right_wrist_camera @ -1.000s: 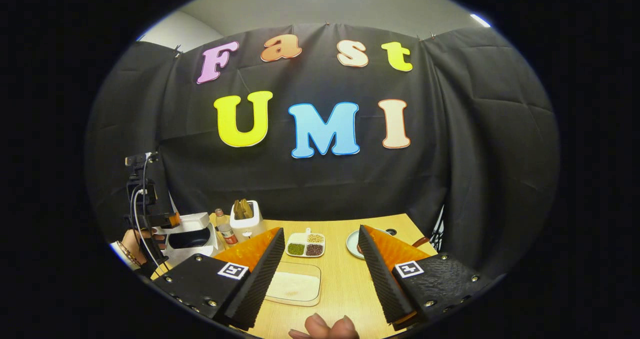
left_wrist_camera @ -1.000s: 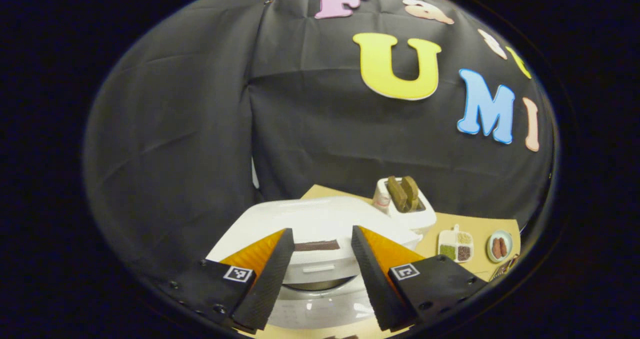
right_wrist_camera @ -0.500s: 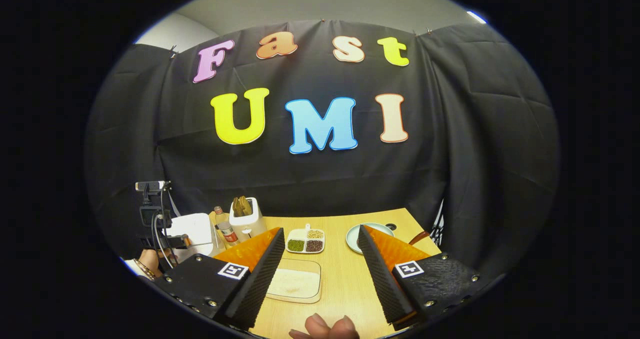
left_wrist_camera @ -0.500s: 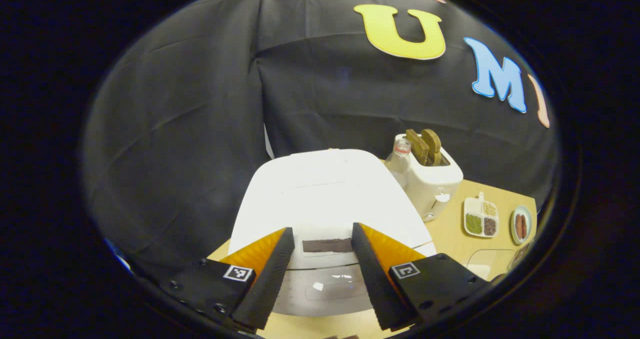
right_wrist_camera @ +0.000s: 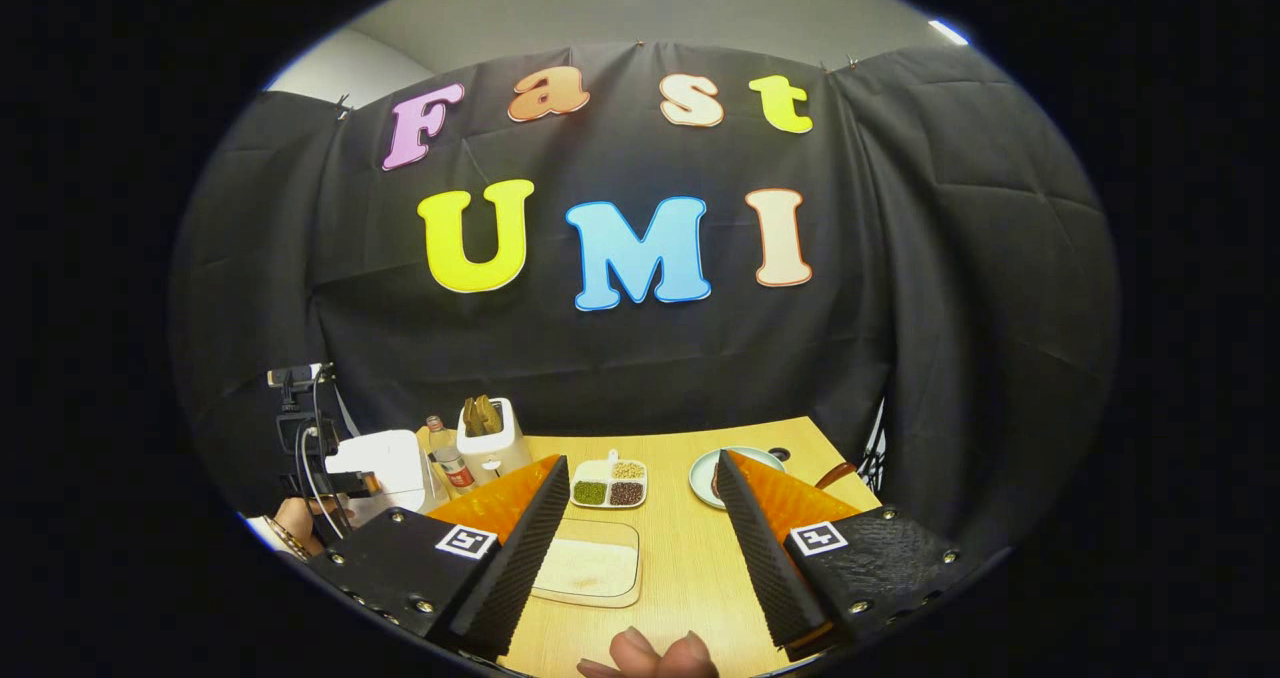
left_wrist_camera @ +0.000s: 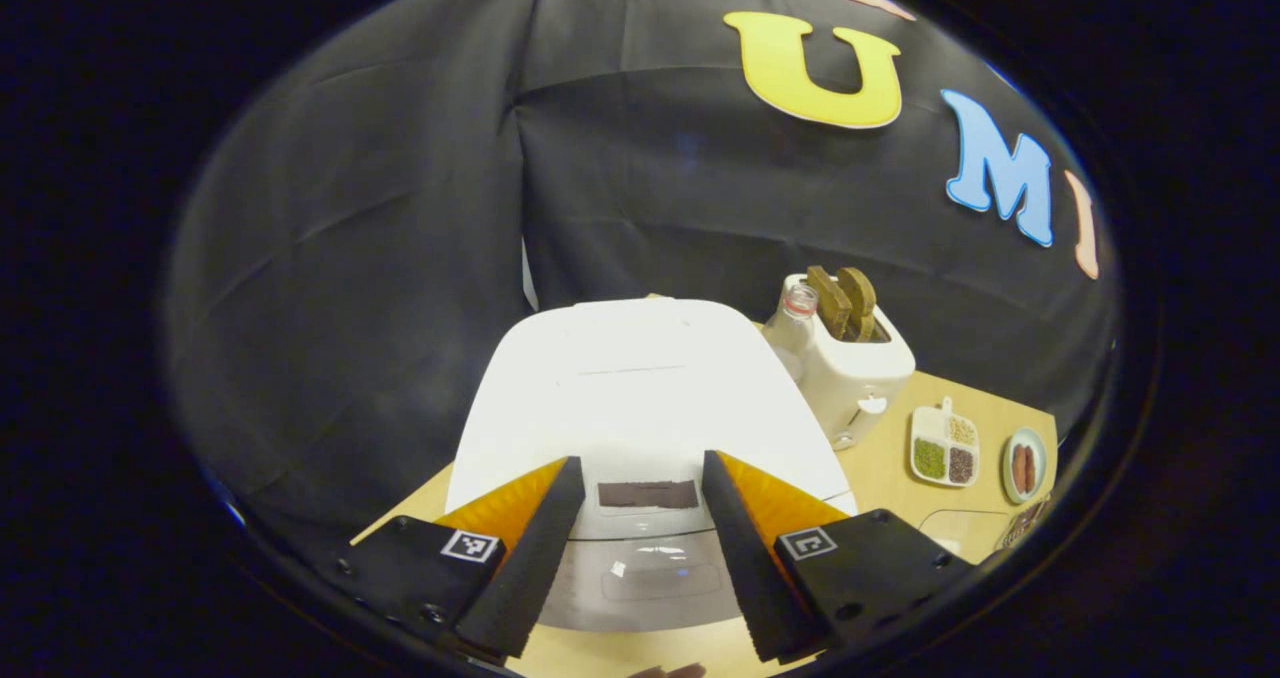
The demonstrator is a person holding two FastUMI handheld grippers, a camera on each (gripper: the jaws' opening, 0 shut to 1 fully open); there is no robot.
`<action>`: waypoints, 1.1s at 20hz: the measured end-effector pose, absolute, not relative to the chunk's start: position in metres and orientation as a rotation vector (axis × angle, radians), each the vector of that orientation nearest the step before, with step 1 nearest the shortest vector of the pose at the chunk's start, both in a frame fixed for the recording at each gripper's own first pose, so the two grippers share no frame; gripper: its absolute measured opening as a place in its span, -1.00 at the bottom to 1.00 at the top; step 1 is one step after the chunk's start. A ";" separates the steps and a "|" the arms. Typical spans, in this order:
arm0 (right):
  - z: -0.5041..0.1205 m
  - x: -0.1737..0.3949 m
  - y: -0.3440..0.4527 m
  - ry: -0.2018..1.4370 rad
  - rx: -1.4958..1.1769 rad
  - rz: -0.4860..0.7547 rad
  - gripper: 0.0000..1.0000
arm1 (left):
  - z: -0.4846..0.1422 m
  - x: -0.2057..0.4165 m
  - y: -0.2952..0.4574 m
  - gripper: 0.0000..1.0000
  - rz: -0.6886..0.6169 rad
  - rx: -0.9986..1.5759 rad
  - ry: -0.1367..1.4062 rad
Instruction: Close the left gripper, press the button to open the rice cooker; take a wooden spoon from the chopstick holder with the right hand, scoop a spoonful of rice and pour it into the rice cooker, then put the wooden spoon back into the chopstick holder.
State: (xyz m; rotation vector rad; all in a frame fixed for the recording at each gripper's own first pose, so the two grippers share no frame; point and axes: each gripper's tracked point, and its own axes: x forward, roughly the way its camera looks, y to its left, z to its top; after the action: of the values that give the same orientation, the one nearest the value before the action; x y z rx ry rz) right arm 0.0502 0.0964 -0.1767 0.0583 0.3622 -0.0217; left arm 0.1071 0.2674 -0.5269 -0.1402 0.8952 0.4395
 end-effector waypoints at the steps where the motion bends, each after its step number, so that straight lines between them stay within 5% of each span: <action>1: -0.175 0.049 0.095 0.362 0.062 -0.025 0.82 | -0.523 0.106 0.268 0.75 0.439 -0.143 0.889; 5: -0.173 0.050 0.092 0.356 0.035 -0.030 0.82 | -0.476 0.119 0.256 0.75 0.397 -0.147 0.820; 12: -0.123 0.066 0.073 0.262 -0.005 -0.054 0.82 | -0.281 0.141 0.184 0.73 0.195 -0.143 0.464; 22: -0.015 0.048 0.030 0.088 0.031 0.071 0.82 | -0.072 0.051 0.049 0.69 0.023 -0.155 0.160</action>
State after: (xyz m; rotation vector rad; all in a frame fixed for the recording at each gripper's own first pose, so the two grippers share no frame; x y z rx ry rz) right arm 0.0483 0.0299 -0.0149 0.0314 0.0883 0.0711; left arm 0.0508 0.0487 -0.0725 -0.1548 0.1600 0.0229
